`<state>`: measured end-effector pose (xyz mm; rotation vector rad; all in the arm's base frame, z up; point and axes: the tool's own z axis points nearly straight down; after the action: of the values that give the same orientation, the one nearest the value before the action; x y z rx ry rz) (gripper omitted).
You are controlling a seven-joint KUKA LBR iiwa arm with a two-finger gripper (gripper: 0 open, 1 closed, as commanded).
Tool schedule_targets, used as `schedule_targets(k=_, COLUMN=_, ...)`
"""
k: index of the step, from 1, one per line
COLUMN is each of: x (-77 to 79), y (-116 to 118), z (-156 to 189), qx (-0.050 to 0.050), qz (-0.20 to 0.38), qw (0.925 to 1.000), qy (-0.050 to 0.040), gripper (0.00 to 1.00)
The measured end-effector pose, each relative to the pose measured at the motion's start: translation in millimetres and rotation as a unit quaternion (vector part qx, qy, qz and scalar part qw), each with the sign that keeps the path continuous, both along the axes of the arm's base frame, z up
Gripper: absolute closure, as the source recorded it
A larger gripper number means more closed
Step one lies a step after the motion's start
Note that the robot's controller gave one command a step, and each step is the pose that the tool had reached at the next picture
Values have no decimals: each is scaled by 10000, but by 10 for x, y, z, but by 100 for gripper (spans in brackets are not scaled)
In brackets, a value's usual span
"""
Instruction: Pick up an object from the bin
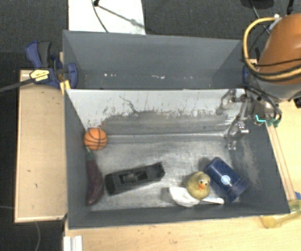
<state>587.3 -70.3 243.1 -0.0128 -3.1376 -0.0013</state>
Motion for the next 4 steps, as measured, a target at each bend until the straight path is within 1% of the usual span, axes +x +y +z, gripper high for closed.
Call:
schedule_targets(k=1, x=14, y=3, z=49, qx=-6, qz=10, qw=10000, qy=-43, gripper=0)
schedule_targets(k=2, x=-320, y=-152, z=-739, qx=-8, qz=3, qw=10000, qy=-53, gripper=0)
schedule_targets(k=3, x=-878, y=-260, z=-876, qx=-4, qz=-882, qw=9961, qy=-18, gripper=0)
schedule_targets(k=4, x=-826, y=-468, z=-1017, qx=-9, qz=-861, qw=9963, qy=-38, gripper=0)
